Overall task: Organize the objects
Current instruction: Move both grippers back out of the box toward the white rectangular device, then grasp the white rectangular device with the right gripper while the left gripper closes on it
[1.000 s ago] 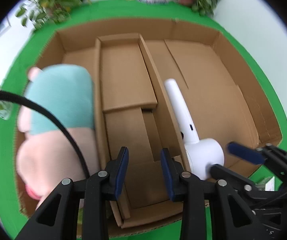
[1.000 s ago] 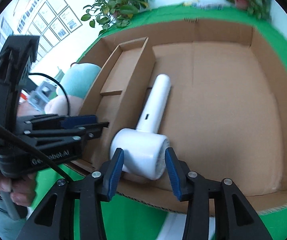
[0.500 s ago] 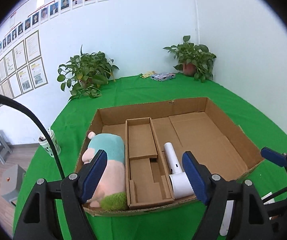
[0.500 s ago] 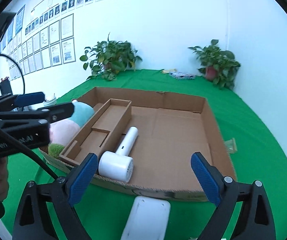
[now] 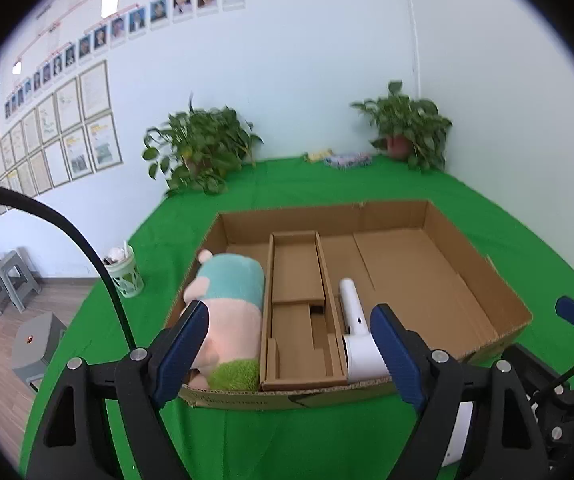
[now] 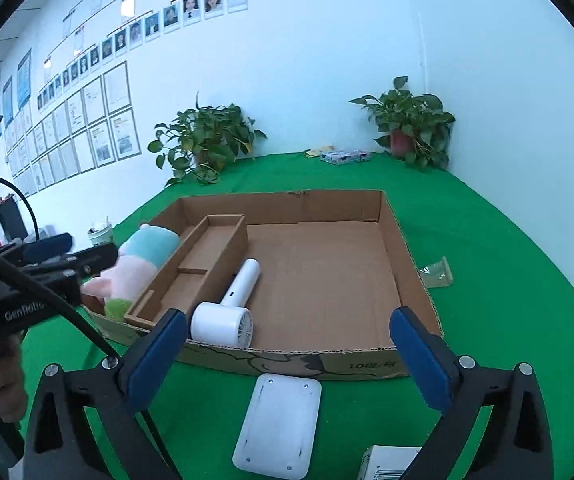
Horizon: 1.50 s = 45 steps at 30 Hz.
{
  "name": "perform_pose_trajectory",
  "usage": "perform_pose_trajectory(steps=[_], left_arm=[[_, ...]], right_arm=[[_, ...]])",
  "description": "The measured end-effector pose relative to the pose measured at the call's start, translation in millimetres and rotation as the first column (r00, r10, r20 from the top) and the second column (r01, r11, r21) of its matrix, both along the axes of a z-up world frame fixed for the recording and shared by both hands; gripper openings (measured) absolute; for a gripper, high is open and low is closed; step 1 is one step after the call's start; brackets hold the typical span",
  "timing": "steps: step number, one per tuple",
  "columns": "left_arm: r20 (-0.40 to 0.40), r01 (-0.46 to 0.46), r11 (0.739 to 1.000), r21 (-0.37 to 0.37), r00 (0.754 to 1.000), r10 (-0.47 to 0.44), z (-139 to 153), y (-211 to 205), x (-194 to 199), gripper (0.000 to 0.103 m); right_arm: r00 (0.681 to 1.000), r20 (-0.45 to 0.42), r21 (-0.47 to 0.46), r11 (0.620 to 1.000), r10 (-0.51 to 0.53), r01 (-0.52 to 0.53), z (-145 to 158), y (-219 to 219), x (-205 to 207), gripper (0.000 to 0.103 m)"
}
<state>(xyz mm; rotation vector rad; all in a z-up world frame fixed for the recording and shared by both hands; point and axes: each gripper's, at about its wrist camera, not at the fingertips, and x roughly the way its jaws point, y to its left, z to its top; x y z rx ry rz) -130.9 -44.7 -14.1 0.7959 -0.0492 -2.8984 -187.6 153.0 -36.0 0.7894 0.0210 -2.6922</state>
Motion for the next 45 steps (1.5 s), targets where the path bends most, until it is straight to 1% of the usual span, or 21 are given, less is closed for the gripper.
perform_pose_trajectory(steps=[3, 6, 9, 11, 15, 18, 21, 23, 26, 28, 30, 32, 33, 34, 36, 38, 39, 41, 42, 44, 45], left_arm=[[0.000, -0.007, 1.000, -0.001, 1.000, 0.007, 0.1, 0.7, 3.1, 0.083], [0.014, -0.020, 1.000, -0.008, 1.000, 0.020, -2.7, 0.4, 4.0, 0.083], [0.023, -0.019, 1.000, 0.000, 1.000, 0.019, -6.3, -0.3, 7.3, 0.083], [0.032, -0.018, 1.000, 0.003, 0.999, 0.018, -9.4, -0.1, 8.3, 0.083], [0.085, -0.005, 1.000, 0.008, 0.996, 0.004, -22.9, 3.2, 6.7, 0.083], [0.112, 0.009, 1.000, 0.011, 0.994, -0.010, -32.4, 7.3, 7.2, 0.083], [0.132, 0.015, 1.000, 0.018, 0.991, -0.017, -38.8, 9.2, 7.9, 0.083], [0.144, 0.016, 0.999, 0.040, 0.989, -0.021, -42.0, 8.1, 8.0, 0.083], [0.166, 0.015, 0.998, 0.060, 0.986, -0.025, -47.5, 6.7, 6.4, 0.083], [0.176, 0.013, 0.998, 0.067, 0.984, -0.025, -50.6, 5.2, 6.0, 0.083], [0.186, 0.010, 0.997, 0.081, 0.982, -0.025, -52.6, 2.7, 5.4, 0.083], [0.194, 0.008, 0.995, 0.096, 0.981, -0.027, -54.4, 0.0, 5.2, 0.083], [0.198, 0.007, 0.995, 0.104, 0.980, -0.028, -55.3, -1.4, 5.2, 0.083], [0.201, 0.006, 0.994, 0.110, 0.979, -0.029, -55.9, -2.6, 5.4, 0.083], [0.210, 0.006, 0.992, 0.126, 0.977, -0.033, -57.7, -5.1, 5.3, 0.083], [0.224, 0.013, 0.988, 0.152, 0.974, -0.047, -60.1, -8.3, 4.2, 0.082], [0.232, 0.018, 0.985, 0.170, 0.971, -0.058, -61.7, -10.0, 4.0, 0.082], [0.249, 0.023, 0.979, 0.202, 0.966, -0.074, -65.1, -13.0, 3.4, 0.082], [0.260, 0.021, 0.976, 0.217, 0.962, -0.078, -67.5, -15.5, 3.2, 0.082], [0.273, 0.015, 0.972, 0.234, 0.959, -0.081, -70.8, -18.4, 3.4, 0.082], [0.279, 0.011, 0.970, 0.244, 0.957, -0.081, -72.5, -20.7, 3.8, 0.082]], right_arm=[[1.000, -0.008, 0.008, 1.000, 0.005, -0.005, 1.8, -0.3, 4.8, 0.102], [1.000, 0.007, -0.014, 1.000, 0.019, -0.019, 1.3, -0.5, 7.0, 0.102], [0.998, 0.019, -0.014, 0.998, 0.060, -0.059, -5.2, -3.5, 12.0, 0.102], [0.994, 0.045, -0.004, 0.995, 0.098, -0.098, -14.4, -6.9, 16.7, 0.102], [0.978, 0.124, -0.006, 0.986, 0.168, -0.169, -46.6, -18.8, 27.2, 0.102], [0.973, 0.172, 0.016, 0.987, 0.155, -0.160, -66.8, -25.2, 26.9, 0.102], [0.976, 0.189, 0.060, 0.991, 0.107, -0.121, -78.3, -25.4, 22.5, 0.102], [0.972, 0.223, 0.079, 0.993, 0.073, -0.093, -87.5, -22.6, 14.0, 0.100], [0.956, 0.284, 0.081, 0.992, 0.067, -0.094, -97.8, -20.3, 3.9, 0.091], [0.950, 0.302, 0.102, 0.989, 0.075, -0.110, -103.0, -26.0, 1.1, 0.090], [0.947, 0.313, 0.145, 0.981, 0.076, -0.127, -106.9, -34.7, -0.5, 0.082], [0.934, 0.350, 0.193, 0.969, 0.078, -0.153, -116.0, -44.7, -3.9, 0.065], [0.930, 0.360, 0.213, 0.965, 0.072, -0.157, -118.9, -47.0, -5.5, 0.066], [0.933, 0.352, 0.226, 0.961, 0.070, -0.158, -119.8, -49.2, -5.5, 0.064], [0.937, 0.341, 0.240, 0.956, 0.081, -0.170, -118.8, -52.3, -4.1, 0.057], [0.933, 0.336, 0.220, 0.953, 0.127, -0.209, -115.3, -56.8, 0.5, 0.030], [0.928, 0.343, 0.208, 0.951, 0.148, -0.229, -114.2, -58.9, 2.0, 0.029], [0.917, 0.340, 0.194, 0.939, 0.207, -0.284, -112.2, -68.4, 11.8, 0.032], [0.917, 0.333, 0.200, 0.934, 0.219, -0.295, -111.4, -70.9, 17.3, 0.037], [0.924, 0.315, 0.218, 0.931, 0.218, -0.294, -111.0, -76.0, 22.0, 0.096], [0.933, 0.298, 0.214, 0.939, 0.201, -0.270, -109.8, -75.3, 21.8, 0.103]])
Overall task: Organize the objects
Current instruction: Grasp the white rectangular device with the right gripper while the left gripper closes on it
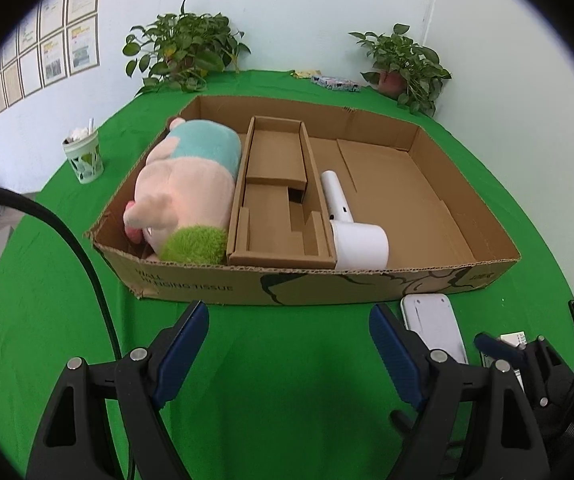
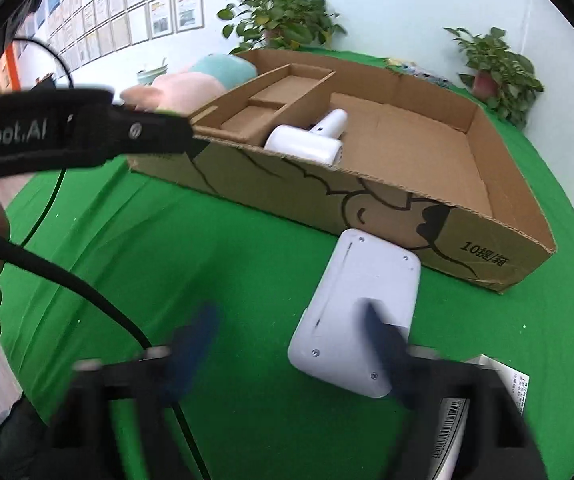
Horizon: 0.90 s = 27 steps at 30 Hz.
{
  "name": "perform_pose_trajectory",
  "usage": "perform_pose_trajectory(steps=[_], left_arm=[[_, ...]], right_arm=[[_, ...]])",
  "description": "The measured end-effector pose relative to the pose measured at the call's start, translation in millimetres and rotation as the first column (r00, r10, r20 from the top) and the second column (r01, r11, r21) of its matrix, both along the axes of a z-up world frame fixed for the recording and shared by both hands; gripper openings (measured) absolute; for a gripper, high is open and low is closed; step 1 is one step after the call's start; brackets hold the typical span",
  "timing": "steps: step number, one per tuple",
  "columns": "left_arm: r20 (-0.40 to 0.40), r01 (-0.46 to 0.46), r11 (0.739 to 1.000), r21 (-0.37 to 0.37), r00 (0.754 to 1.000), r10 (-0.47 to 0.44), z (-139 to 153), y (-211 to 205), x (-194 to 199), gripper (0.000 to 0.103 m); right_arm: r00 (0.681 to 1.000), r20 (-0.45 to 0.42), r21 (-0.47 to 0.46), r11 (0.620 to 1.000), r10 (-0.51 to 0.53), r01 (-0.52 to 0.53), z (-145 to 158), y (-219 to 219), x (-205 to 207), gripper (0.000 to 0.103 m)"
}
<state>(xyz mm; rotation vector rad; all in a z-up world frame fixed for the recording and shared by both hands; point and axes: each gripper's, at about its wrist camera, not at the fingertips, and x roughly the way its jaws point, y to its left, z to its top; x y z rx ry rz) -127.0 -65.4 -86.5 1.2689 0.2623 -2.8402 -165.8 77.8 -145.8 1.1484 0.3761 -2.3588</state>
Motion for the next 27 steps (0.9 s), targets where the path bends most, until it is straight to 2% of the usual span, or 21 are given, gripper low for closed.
perform_pose_trajectory(steps=[1, 5, 8, 9, 10, 11, 13, 17, 20, 22, 23, 25, 27], left_arm=[[0.004, -0.002, 1.000, 0.005, 1.000, 0.002, -0.9, -1.0, 0.0, 0.082], [0.021, -0.007, 1.000, 0.026, 1.000, 0.006, -5.5, -3.1, -0.5, 0.082], [0.032, 0.001, 0.999, 0.035, 0.999, -0.002, -9.0, -0.8, -2.1, 0.082], [0.034, 0.004, 0.999, 0.034, 0.999, -0.005, -9.7, 0.2, -2.2, 0.082], [0.037, 0.008, 0.999, 0.031, 0.999, -0.010, -10.4, 1.3, -2.2, 0.082], [0.037, 0.013, 1.000, 0.027, 0.999, -0.014, -11.0, 2.0, -1.7, 0.082], [0.039, 0.017, 1.000, 0.024, 0.999, -0.018, -12.1, 1.5, -1.5, 0.082], [0.056, 0.018, 0.998, 0.060, 0.998, -0.021, -17.0, -5.3, -3.5, 0.082], [0.080, 0.036, 0.993, 0.112, 0.996, -0.045, -23.6, -9.2, -6.0, 0.082], [0.111, 0.067, 0.980, 0.185, 0.990, -0.089, -31.5, -12.1, -10.7, 0.082], [0.124, 0.081, 0.970, 0.229, 0.986, -0.111, -35.1, -12.5, -13.0, 0.082], [0.156, 0.105, 0.938, 0.331, 0.974, -0.163, -45.9, -13.9, -19.8, 0.082], [0.179, 0.111, 0.908, 0.405, 0.964, -0.197, -55.9, -13.8, -25.1, 0.082]], right_arm=[[0.999, -0.016, -0.022, 0.999, -0.031, 0.031, 1.7, 4.0, -1.8, 0.102], [0.992, 0.043, -0.064, 0.991, -0.115, 0.118, 0.1, 17.6, -20.5, 0.102], [0.982, 0.114, -0.038, 0.987, -0.153, 0.158, -13.1, 21.2, -37.0, 0.100], [0.974, 0.149, -0.019, 0.985, -0.168, 0.173, -20.4, 20.2, -43.9, 0.098], [0.965, 0.185, 0.003, 0.982, -0.188, 0.191, -27.0, 19.6, -49.7, 0.086], [0.958, 0.204, 0.019, 0.979, -0.203, 0.204, -30.4, 19.1, -54.0, 0.083], [0.965, 0.175, 0.022, 0.981, -0.195, 0.194, -27.6, 17.0, -53.9, 0.069], [0.973, 0.172, 0.015, 0.988, -0.151, 0.151, -25.4, 12.7, -48.1, 0.067], [0.977, 0.201, -0.050, 0.995, -0.072, 0.083, -20.3, 7.0, -34.5, 0.065], [0.983, 0.183, -0.102, 0.994, -0.008, 0.027, -15.2, -0.4, -19.2, 0.069], [0.985, 0.173, -0.116, 0.993, 0.009, 0.011, -11.7, -2.6, -16.2, 0.084], [0.990, 0.134, -0.142, 0.990, 0.035, -0.016, -3.5, -6.1, -9.8, 0.102], [0.994, 0.103, -0.147, 0.989, 0.048, -0.032, 0.7, -8.1, -5.2, 0.102]])
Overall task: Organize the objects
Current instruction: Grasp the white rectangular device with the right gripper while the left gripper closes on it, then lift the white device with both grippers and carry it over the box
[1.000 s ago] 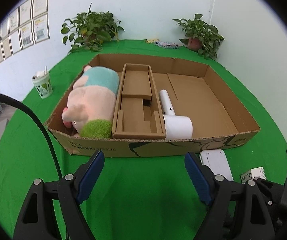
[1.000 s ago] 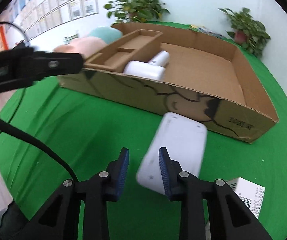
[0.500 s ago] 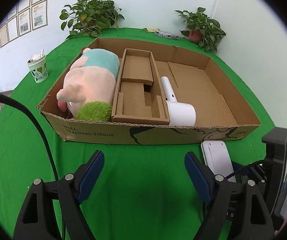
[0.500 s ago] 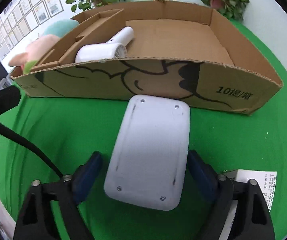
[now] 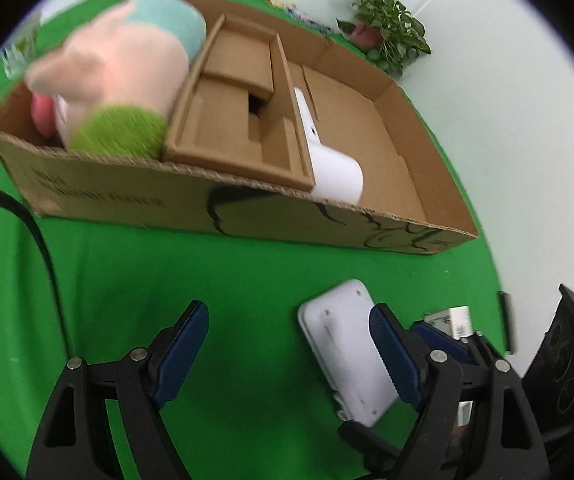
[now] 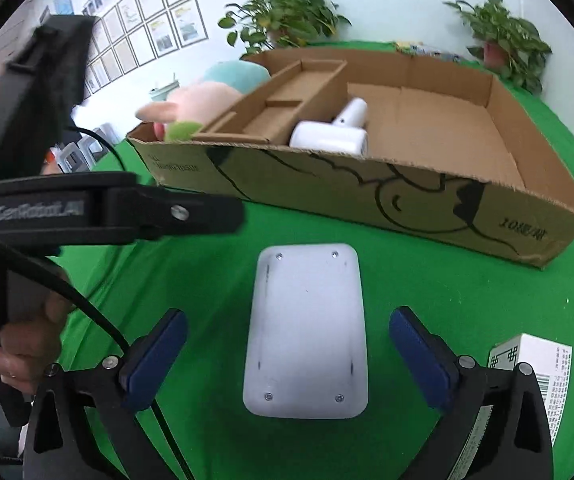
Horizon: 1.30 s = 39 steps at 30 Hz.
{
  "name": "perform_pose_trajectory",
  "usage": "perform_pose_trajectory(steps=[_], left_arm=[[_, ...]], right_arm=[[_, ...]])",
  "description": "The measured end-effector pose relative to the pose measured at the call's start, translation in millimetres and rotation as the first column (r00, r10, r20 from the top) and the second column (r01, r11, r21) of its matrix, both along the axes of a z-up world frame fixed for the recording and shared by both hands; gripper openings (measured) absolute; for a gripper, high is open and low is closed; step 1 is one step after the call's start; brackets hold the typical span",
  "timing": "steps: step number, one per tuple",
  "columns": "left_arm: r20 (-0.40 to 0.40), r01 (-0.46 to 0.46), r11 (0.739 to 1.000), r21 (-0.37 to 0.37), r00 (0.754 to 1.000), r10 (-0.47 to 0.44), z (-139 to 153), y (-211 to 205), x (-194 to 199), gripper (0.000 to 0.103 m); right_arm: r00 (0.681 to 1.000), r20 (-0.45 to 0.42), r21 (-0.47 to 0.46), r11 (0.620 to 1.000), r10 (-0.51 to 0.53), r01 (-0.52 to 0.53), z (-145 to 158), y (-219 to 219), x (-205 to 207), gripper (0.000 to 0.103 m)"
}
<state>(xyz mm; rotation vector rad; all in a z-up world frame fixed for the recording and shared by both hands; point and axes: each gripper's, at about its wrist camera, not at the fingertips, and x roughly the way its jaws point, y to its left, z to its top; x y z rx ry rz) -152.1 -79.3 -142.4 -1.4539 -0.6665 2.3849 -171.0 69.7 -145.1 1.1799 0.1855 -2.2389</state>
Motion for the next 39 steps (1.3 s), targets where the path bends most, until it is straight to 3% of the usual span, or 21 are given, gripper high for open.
perform_pose_trajectory(steps=[7, 13, 15, 19, 24, 33, 39], left_arm=[[0.057, 0.063, 0.993, 0.100, 0.996, -0.069, -19.3, 11.1, -3.8, 0.079], [0.066, 0.093, 0.985, 0.142, 0.992, -0.103, -23.0, 20.8, 4.7, 0.069], [0.084, 0.100, 0.982, 0.162, 0.990, -0.115, -26.6, 23.1, 4.8, 0.051], [0.111, 0.094, 0.977, 0.189, 0.987, -0.116, -32.2, 26.0, 6.2, 0.040], [0.113, 0.068, 0.985, 0.159, 0.990, -0.087, -31.4, 27.1, 6.7, 0.031], [0.127, 0.051, 0.986, 0.158, 0.989, -0.071, -30.7, 25.9, 6.7, 0.031], [0.111, 0.060, 0.989, 0.133, 0.991, -0.075, -20.1, 30.0, 10.4, 0.029]], right_arm=[[1.000, -0.006, 0.049, 0.999, 0.008, -0.008, -10.3, 3.9, 7.9, 0.101], [0.998, -0.036, 0.080, 0.996, 0.046, -0.043, -13.7, -0.1, 18.6, 0.090], [0.998, -0.039, 0.086, 0.995, 0.055, -0.052, -15.5, -0.7, 21.3, 0.082], [0.998, -0.037, 0.108, 0.993, 0.047, -0.043, -18.4, -1.5, 22.0, 0.075], [0.999, -0.030, 0.100, 0.994, 0.039, -0.036, -18.4, -1.8, 27.7, 0.073], [1.000, -0.030, 0.134, 0.991, 0.009, -0.005, -22.6, -7.8, 24.3, 0.067], [0.999, -0.033, 0.109, 0.994, -0.008, 0.012, -20.9, -4.6, 22.6, 0.066]])
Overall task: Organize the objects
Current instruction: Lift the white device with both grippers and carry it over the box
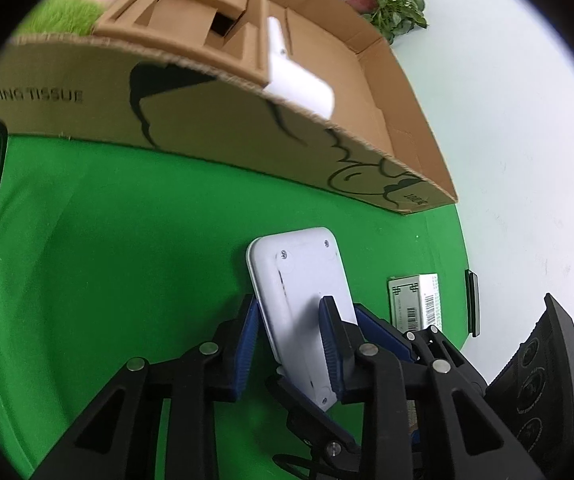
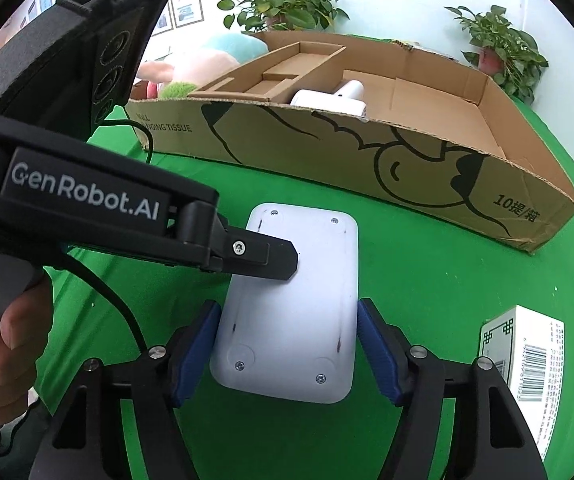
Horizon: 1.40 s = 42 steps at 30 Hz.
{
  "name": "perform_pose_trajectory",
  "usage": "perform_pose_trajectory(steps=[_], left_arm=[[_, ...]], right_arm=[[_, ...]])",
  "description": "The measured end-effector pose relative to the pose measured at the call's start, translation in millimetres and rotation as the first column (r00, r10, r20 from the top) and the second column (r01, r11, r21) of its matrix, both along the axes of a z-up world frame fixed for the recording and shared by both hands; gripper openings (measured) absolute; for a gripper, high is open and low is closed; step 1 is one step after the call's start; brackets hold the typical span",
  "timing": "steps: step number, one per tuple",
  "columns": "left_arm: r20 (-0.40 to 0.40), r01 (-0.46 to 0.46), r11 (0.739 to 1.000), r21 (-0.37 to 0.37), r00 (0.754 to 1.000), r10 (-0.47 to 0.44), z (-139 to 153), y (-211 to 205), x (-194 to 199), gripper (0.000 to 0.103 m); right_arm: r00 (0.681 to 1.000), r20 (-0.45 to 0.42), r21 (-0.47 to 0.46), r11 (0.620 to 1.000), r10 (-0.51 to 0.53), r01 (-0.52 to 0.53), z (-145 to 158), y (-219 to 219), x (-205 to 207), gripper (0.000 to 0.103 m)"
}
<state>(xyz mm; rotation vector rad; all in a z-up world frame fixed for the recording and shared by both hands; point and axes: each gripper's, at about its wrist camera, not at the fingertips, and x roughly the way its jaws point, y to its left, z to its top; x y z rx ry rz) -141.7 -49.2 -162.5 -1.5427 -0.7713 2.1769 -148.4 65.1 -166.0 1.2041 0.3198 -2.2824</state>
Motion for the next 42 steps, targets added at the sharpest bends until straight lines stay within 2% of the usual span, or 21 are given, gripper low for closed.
perform_pose_trajectory(steps=[7, 14, 22, 25, 33, 36, 42], left_arm=[[-0.128, 0.006, 0.999, -0.038, 0.992, -0.011, 45.3, 2.4, 6.1, 0.029], [-0.245, 0.014, 0.995, -0.097, 0.969, -0.038, 98.3, 8.0, 10.1, 0.029], [-0.364, 0.033, 0.991, -0.127, 0.928, -0.077, 158.0, 28.5, -15.6, 0.029], [-0.399, 0.042, 0.990, -0.135, 0.912, -0.093, 172.0, 31.9, -27.3, 0.029], [-0.437, 0.056, 0.988, -0.141, 0.892, -0.113, 193.3, 36.8, -71.5, 0.029], [-0.432, 0.066, 0.987, -0.147, 0.893, -0.124, 202.1, 38.7, -81.3, 0.029], [-0.411, 0.082, 0.985, -0.148, 0.901, -0.137, 200.8, 37.0, -103.7, 0.029]], right_arm=[[0.993, -0.113, -0.052, 0.999, -0.022, 0.016, 29.9, 10.7, 12.7, 0.066], [0.967, -0.245, -0.083, 0.995, -0.067, 0.048, 71.0, 17.2, 17.8, 0.065], [0.928, -0.353, -0.127, 0.989, -0.121, 0.080, 119.9, 25.6, 0.3, 0.065], [0.911, -0.389, -0.139, 0.986, -0.140, 0.093, 138.0, 29.0, -8.1, 0.065], [0.880, -0.436, -0.160, 0.978, -0.189, 0.131, 173.1, 29.9, -36.3, 0.065], [0.879, -0.432, -0.167, 0.975, -0.204, 0.144, 178.7, 29.2, -47.7, 0.065], [0.884, -0.407, -0.167, 0.970, -0.230, 0.175, 185.1, 27.9, -69.4, 0.065]])
